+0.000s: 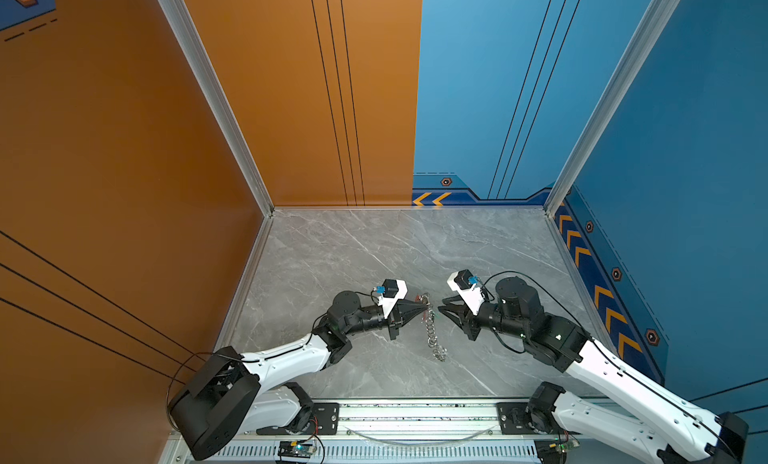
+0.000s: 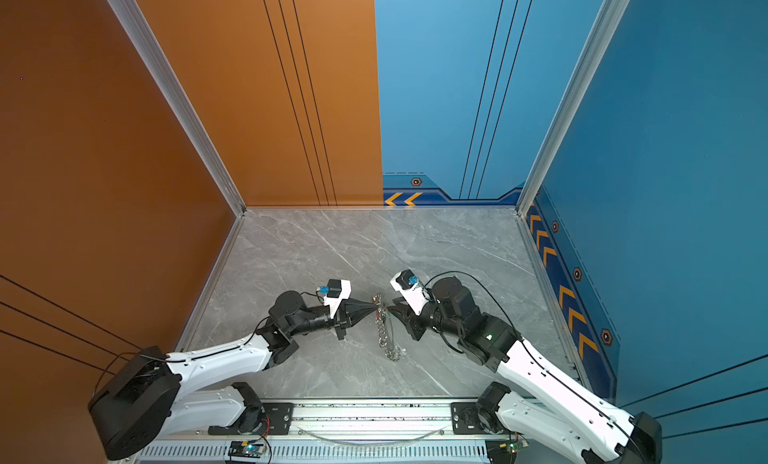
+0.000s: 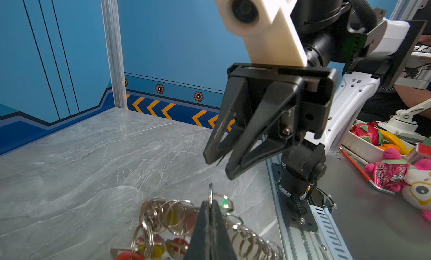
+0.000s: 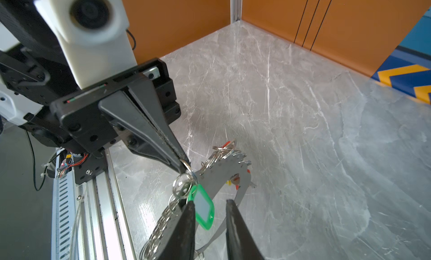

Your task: Put the keys on the keyring

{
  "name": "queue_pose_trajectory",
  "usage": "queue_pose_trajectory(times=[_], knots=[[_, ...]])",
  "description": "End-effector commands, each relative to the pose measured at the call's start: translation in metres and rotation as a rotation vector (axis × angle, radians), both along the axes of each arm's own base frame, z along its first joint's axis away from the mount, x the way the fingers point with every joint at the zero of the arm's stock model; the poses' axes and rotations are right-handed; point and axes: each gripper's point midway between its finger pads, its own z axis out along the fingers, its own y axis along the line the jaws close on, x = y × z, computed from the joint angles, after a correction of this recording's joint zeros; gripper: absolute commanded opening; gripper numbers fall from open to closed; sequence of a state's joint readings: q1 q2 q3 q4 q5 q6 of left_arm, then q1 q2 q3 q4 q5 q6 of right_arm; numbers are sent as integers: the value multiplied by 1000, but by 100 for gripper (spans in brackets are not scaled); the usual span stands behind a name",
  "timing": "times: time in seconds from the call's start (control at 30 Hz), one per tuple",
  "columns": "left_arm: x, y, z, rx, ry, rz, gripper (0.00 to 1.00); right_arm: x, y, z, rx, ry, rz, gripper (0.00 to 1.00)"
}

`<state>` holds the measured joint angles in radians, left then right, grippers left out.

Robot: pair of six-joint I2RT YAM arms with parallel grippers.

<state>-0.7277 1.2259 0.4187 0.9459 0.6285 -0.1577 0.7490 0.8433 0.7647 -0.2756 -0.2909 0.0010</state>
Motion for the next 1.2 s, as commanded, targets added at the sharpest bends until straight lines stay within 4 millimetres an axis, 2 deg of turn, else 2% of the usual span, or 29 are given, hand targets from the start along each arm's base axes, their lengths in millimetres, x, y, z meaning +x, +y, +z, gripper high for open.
queue_pose_trajectory(times=[0.0,0.2,0.33,0.6,0.9,1.17], knots=[[-7,0,17,-51,-44,-27,0,-1,3,5,40,-19,31,25],[-15,-3,19,-57,-40,-80,0,-15,18,5,61,28,150,21],[-19,-4,21,-63,-38,-96,0,-14,18,-2,37,52,150,15],[-22,-6,23,-65,-36,-123,0,-12,20,-8,16,57,145,13],[-24,-9,24,-69,-42,-139,0,-19,29,-16,11,96,193,14],[-20,-7,25,-76,-54,-109,0,-20,28,-17,-10,85,189,5]])
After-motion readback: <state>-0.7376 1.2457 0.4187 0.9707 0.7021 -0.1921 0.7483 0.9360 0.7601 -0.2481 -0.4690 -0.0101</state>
